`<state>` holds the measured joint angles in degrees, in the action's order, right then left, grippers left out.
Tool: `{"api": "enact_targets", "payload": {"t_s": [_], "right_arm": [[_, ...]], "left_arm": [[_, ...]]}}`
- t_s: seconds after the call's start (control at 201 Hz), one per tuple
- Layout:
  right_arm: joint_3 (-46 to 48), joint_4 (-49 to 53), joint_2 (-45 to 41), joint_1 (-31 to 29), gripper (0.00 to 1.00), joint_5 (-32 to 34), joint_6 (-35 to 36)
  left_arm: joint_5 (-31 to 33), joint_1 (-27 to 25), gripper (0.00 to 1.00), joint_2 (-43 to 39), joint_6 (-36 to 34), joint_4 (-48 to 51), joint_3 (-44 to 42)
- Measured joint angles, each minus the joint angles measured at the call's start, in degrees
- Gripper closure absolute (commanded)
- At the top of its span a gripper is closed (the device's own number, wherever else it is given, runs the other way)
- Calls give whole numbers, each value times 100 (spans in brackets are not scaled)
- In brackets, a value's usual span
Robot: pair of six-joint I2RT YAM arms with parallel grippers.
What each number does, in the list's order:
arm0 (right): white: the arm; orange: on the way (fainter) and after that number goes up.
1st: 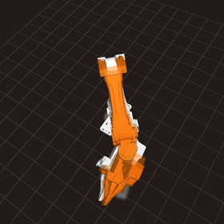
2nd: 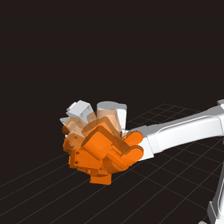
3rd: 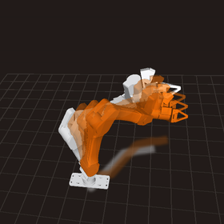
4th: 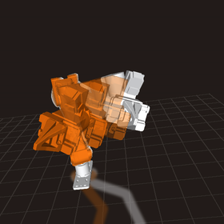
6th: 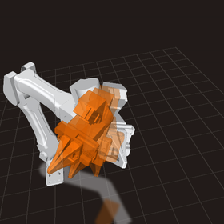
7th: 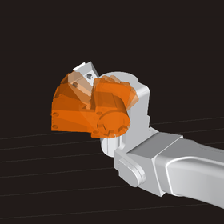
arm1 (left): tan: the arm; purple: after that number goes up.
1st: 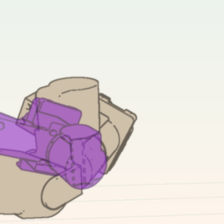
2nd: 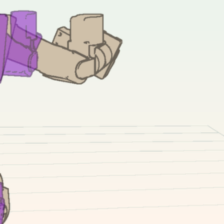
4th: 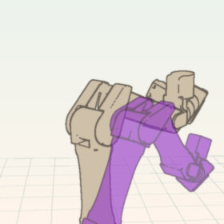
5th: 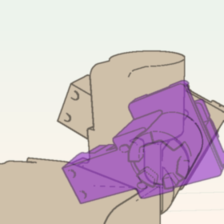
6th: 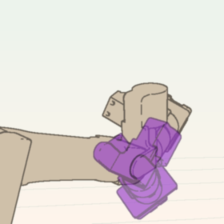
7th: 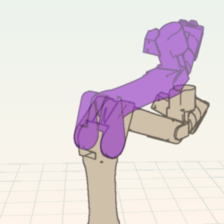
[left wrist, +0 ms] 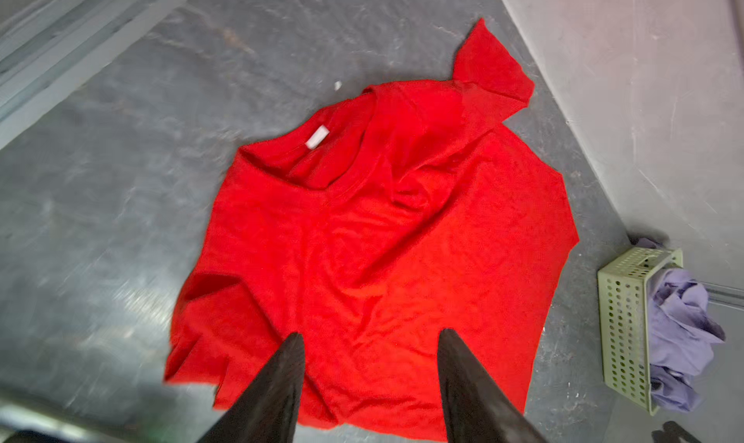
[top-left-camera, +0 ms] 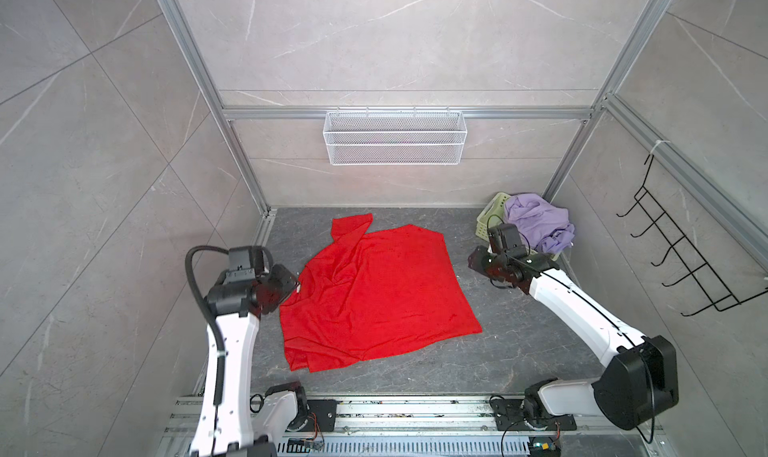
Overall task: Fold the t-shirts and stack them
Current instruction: 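Release the shirt and move both grippers to its far corners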
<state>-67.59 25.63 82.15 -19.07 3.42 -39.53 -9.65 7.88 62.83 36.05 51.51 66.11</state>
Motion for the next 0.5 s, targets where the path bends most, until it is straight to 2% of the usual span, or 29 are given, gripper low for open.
{"api": "enact_targets", "payload": {"t_s": [0.179,0.344,0.503], "right_arm": [[-920,-1213,1609,-17,55,-468,-315],[-2098,-1714,3211,-70,55,-1012,-608],[-3220,-1996,4389,-109,56,-1412,-951]], "left_arm": [[-601,-299,41,1657,-229,-1185,225],[-984,-651,40,3200,-378,-1886,1073],[-1167,-804,40,4511,-334,-2402,1707]]}}
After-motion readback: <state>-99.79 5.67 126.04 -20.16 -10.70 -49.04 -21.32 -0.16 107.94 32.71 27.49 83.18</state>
